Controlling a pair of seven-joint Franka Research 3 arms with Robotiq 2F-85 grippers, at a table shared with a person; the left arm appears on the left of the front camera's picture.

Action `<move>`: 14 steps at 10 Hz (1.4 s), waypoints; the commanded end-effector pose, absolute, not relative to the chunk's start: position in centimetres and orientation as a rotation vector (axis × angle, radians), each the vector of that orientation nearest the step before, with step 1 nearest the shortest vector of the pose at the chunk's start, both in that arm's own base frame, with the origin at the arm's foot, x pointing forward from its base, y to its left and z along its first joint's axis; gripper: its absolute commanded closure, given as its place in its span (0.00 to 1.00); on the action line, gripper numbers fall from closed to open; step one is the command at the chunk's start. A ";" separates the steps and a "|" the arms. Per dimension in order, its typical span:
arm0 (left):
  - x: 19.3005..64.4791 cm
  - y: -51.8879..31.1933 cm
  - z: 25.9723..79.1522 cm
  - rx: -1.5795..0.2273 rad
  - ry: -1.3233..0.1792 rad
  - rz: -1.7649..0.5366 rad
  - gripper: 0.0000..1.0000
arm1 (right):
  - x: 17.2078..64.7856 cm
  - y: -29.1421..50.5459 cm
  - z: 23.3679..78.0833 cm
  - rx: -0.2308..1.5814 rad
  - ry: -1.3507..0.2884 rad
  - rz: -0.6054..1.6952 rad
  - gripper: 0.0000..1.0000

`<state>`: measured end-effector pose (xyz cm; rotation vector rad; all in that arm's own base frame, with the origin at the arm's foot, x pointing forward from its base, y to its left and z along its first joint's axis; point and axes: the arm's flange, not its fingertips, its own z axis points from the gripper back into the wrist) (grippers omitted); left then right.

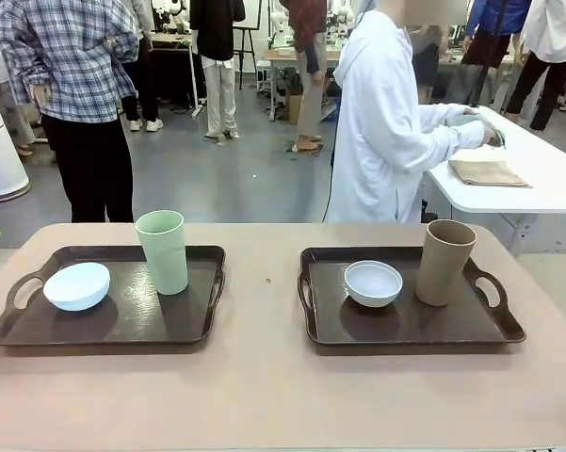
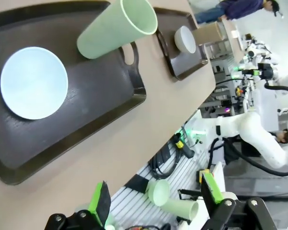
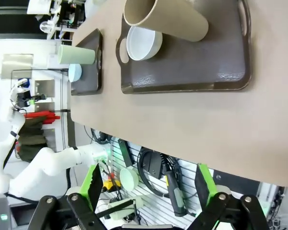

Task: Set up a tray with a mat and arrange the tableware.
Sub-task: Pick up the Picnic Bowl and Reusable plastic cup from the Handle tray in front of the human's position and hold them in the air.

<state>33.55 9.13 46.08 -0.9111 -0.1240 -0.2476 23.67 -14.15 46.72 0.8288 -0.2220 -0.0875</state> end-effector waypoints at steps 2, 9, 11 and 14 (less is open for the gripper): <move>32.7 8.4 47.5 -0.912 -0.175 -0.264 0.00 | 22.7 -14.2 48.0 0.829 -0.258 -0.078 0.00; 32.7 8.4 47.5 -0.912 -0.175 -0.264 0.00 | 22.7 -14.2 48.0 0.829 -0.258 -0.078 0.00; 32.7 8.4 47.5 -0.912 -0.175 -0.264 0.00 | 22.7 -14.2 48.0 0.829 -0.258 -0.078 0.00; 32.7 8.4 47.5 -0.912 -0.175 -0.264 0.00 | 22.7 -14.2 48.0 0.829 -0.258 -0.078 0.00</move>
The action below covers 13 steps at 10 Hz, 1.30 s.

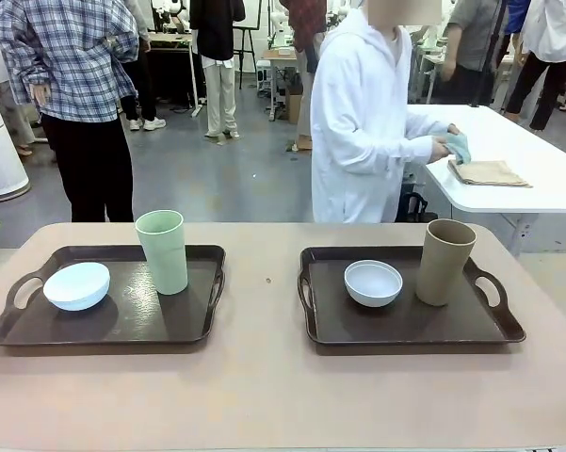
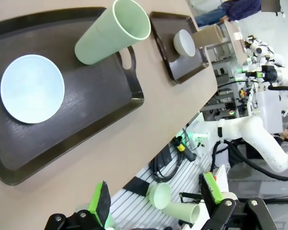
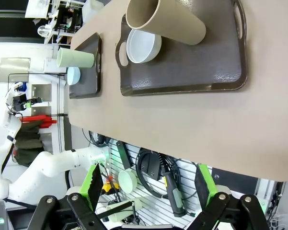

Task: Set up a tray with a mat and arrange the tableware.
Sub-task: Pick up the Picnic Bowl and Reusable plastic cup from the Handle tray in front of the human's position and hold them in the air.

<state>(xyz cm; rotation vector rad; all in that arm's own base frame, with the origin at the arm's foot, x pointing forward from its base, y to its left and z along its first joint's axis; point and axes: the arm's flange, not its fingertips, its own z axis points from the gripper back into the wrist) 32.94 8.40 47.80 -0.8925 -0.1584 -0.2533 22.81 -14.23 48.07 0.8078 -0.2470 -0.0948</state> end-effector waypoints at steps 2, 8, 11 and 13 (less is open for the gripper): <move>32.7 8.4 47.5 -0.912 -0.175 -0.264 0.00 | 22.7 -14.2 48.0 0.829 -0.258 -0.078 0.00; 32.7 8.4 47.5 -0.912 -0.175 -0.264 0.00 | 22.7 -14.2 48.0 0.829 -0.258 -0.078 0.00; 32.7 8.4 47.5 -0.912 -0.175 -0.264 0.00 | 22.7 -14.2 48.0 0.829 -0.258 -0.078 0.00; 32.7 8.4 47.5 -0.912 -0.175 -0.264 0.00 | 22.7 -14.2 48.0 0.829 -0.258 -0.078 0.00</move>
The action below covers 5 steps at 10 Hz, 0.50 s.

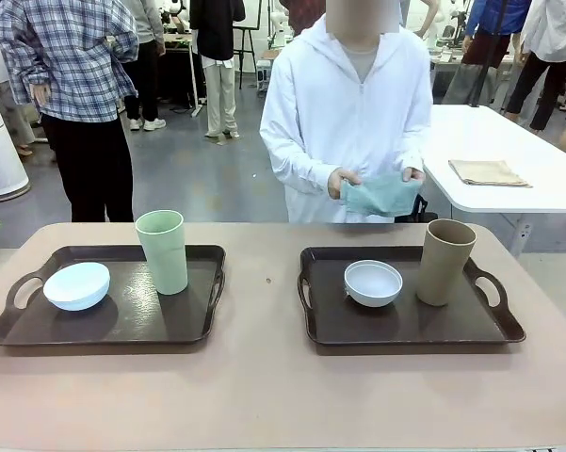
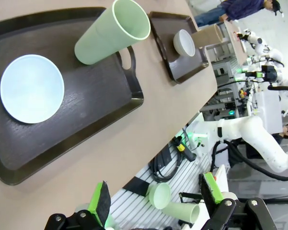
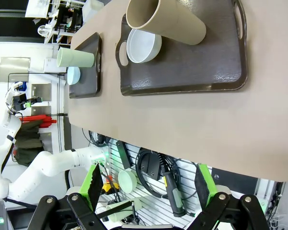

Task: Set up a tray with a mat and arrange the tableware.
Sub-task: Pick up the Picnic Bowl and Reusable plastic cup from the Handle tray in front of the human's position and hold them in the air.

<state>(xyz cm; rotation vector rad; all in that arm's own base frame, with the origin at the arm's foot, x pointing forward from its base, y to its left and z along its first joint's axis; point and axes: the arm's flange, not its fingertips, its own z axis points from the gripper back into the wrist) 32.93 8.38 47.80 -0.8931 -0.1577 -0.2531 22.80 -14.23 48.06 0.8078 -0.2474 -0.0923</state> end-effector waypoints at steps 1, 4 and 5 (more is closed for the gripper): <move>32.7 8.4 47.5 -0.912 -0.175 -0.264 0.00 | 22.7 -14.2 48.0 0.829 -0.258 -0.078 0.00; 32.7 8.4 47.5 -0.912 -0.175 -0.264 0.00 | 22.7 -14.2 48.0 0.829 -0.258 -0.078 0.00; 32.7 8.4 47.5 -0.912 -0.175 -0.264 0.00 | 22.7 -14.2 48.0 0.829 -0.258 -0.078 0.00</move>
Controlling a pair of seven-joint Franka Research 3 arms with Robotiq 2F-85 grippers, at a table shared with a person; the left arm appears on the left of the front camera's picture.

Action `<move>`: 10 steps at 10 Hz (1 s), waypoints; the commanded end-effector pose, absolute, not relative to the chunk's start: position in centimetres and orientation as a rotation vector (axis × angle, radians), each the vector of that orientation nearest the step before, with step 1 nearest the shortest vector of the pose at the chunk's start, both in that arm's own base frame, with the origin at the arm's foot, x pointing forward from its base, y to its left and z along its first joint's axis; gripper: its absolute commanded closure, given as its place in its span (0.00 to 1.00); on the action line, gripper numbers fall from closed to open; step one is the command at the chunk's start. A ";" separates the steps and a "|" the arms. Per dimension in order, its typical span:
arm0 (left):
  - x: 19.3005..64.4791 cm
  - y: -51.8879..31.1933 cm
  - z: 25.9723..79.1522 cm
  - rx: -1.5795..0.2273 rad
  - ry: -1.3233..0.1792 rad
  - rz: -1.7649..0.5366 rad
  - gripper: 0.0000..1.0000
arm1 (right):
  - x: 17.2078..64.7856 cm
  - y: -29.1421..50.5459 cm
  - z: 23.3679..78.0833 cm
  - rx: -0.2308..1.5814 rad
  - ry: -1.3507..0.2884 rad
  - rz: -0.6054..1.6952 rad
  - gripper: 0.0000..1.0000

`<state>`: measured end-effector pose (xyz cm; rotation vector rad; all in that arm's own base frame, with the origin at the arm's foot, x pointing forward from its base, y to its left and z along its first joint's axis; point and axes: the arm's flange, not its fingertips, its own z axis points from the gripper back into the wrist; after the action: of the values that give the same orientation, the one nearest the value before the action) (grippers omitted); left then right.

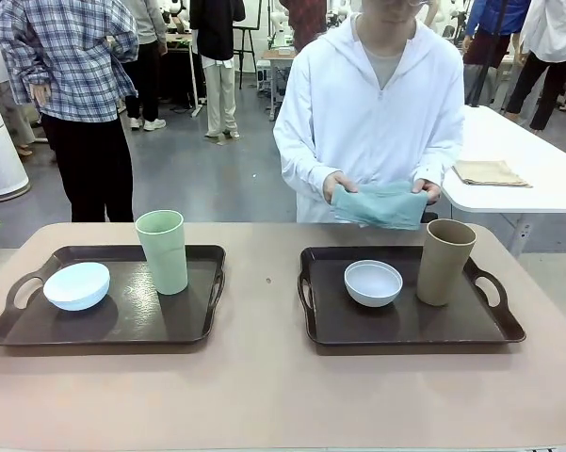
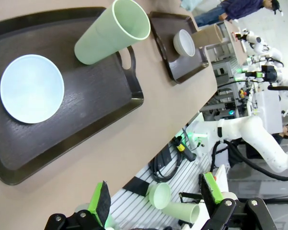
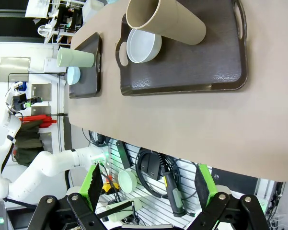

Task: Set up a tray with a mat and arrange the tableware.
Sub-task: Pick up the Picnic Bowl and Reusable plastic cup from the Handle tray in front of the human's position and hold them in the air.

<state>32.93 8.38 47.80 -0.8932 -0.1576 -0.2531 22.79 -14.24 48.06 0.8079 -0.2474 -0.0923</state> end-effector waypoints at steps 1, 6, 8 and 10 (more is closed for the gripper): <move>32.7 8.4 47.5 -0.912 -0.175 -0.264 0.00 | 22.7 -14.2 48.0 0.829 -0.258 -0.078 0.00; 32.7 8.4 47.5 -0.912 -0.175 -0.264 0.00 | 22.7 -14.2 48.0 0.829 -0.258 -0.078 0.00; 32.7 8.4 47.5 -0.912 -0.175 -0.264 0.00 | 22.7 -14.2 48.0 0.829 -0.258 -0.078 0.00; 32.7 8.4 47.5 -0.912 -0.175 -0.264 0.00 | 22.7 -14.2 48.0 0.829 -0.258 -0.078 0.00</move>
<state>32.92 8.38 47.80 -0.8934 -0.1575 -0.2530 22.72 -14.27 48.08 0.8050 -0.2469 -0.0944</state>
